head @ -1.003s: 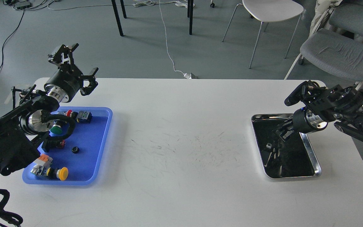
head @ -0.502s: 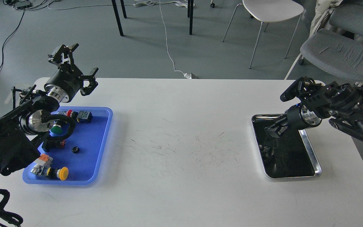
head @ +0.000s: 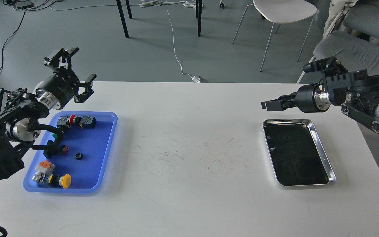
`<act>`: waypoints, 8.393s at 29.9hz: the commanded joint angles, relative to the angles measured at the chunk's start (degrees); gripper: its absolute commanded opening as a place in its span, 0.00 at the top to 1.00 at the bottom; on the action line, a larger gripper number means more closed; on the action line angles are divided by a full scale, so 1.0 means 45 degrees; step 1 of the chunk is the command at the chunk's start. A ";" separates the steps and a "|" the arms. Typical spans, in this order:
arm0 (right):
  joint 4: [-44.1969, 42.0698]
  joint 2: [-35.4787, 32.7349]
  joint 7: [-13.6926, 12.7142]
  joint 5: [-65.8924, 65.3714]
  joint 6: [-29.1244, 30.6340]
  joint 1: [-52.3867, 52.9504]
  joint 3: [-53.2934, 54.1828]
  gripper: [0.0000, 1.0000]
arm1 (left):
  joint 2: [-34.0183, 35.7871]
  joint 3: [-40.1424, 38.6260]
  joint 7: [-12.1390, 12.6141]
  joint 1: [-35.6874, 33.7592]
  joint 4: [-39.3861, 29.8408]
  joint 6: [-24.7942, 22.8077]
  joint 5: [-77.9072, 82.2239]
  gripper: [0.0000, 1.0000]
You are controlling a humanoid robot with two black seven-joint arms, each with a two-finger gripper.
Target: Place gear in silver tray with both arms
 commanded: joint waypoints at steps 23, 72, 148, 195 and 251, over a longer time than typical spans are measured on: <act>-0.1712 -0.0656 0.0002 1.2298 -0.1411 -0.1818 0.4861 0.08 | 0.2943 0.1932 -0.2220 0.0232 -0.0875 -0.0027 0.3109 0.02; -0.2318 -0.0597 0.0002 1.4765 -0.1743 -0.3792 0.7108 0.06 | 0.8217 0.2148 -0.2220 0.0213 -0.8687 0.0023 1.7757 0.06; -0.2377 -0.0578 0.0002 1.4765 -0.1997 -0.4416 0.7479 0.06 | 0.5619 0.4139 -0.2220 0.1150 -0.6871 0.4516 2.4632 0.27; -0.2631 -0.0480 0.0002 1.4765 -0.1978 -0.4690 0.7459 0.06 | 0.5150 0.4139 -0.2220 0.1248 -0.6481 0.4613 2.5980 0.77; -0.3665 -0.0617 0.0002 1.6425 -0.1900 -0.5179 0.8436 0.05 | -0.1820 0.5486 -0.2220 -0.3656 -0.7420 0.2797 2.6117 0.91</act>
